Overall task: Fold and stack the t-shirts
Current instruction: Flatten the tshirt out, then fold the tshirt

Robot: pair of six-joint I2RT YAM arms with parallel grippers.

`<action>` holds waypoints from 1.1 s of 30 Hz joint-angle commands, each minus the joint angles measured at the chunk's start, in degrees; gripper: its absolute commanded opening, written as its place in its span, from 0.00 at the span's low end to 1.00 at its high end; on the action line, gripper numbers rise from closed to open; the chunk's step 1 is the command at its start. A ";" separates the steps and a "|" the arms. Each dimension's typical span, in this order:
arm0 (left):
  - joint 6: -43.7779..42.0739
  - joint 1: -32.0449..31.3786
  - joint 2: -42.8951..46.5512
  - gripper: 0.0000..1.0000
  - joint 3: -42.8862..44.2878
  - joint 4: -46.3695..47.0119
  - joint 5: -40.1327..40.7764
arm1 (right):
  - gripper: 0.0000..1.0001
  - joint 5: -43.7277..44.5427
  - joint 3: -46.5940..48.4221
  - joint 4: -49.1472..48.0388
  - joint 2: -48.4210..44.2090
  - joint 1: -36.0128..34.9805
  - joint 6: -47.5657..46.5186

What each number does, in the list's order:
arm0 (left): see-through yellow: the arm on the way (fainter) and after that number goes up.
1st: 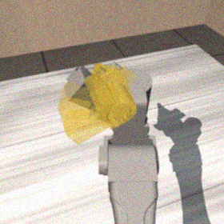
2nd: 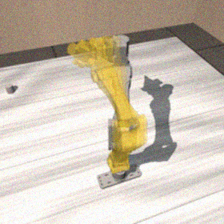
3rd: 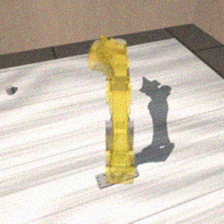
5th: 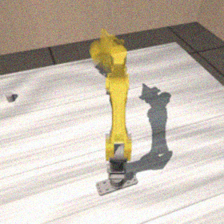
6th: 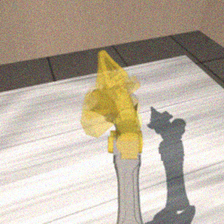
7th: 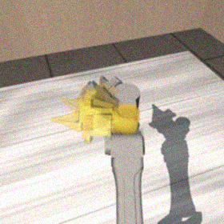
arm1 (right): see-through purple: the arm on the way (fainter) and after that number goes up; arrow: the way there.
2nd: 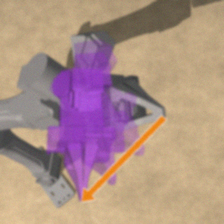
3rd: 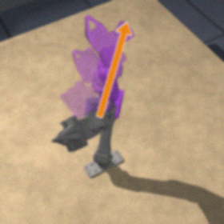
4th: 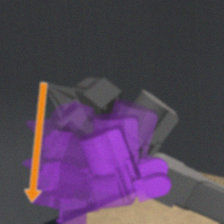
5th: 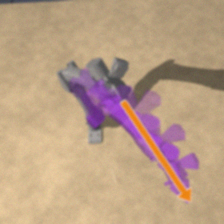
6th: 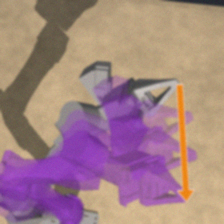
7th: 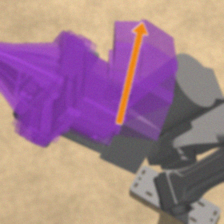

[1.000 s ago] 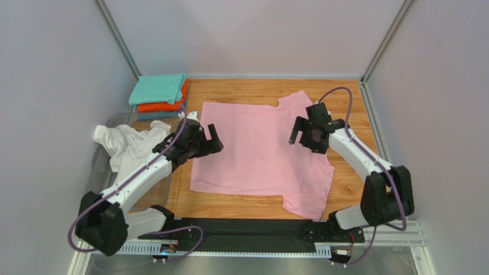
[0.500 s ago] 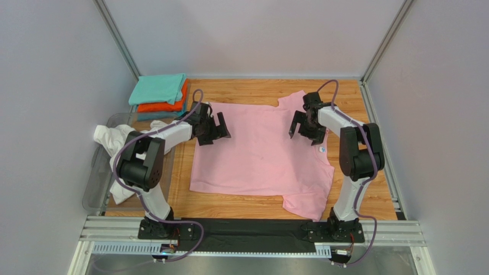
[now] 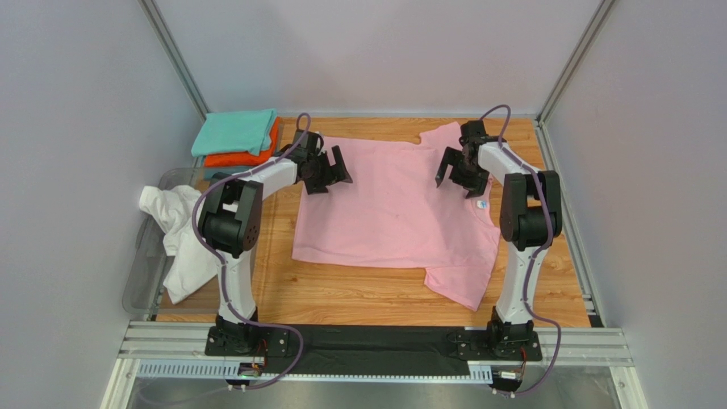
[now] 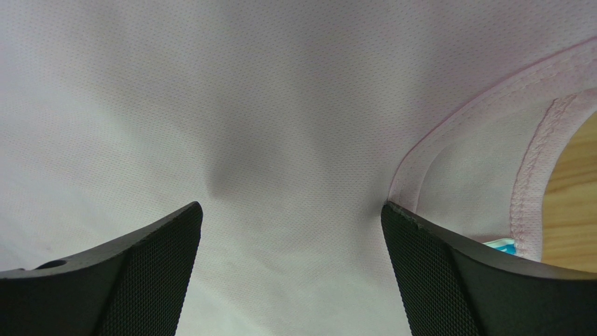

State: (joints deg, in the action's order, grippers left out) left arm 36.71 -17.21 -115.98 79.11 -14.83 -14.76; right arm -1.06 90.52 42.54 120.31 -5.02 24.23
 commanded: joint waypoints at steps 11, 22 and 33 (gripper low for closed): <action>-1.90 0.86 -6.10 0.99 13.34 -9.51 1.76 | 1.00 0.35 8.27 1.05 5.65 1.50 -3.13; -1.74 -4.58 26.04 0.99 -12.25 -13.38 7.82 | 1.00 12.40 -15.43 2.99 -26.76 -1.83 1.25; 13.02 -10.47 57.86 0.98 -45.44 -12.50 17.22 | 1.00 -1.13 -56.93 -4.30 -73.97 -3.33 11.19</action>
State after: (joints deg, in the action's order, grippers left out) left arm 44.01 -27.70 -63.96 36.25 -27.49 -1.89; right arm 3.79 37.28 41.87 51.83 -8.45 32.12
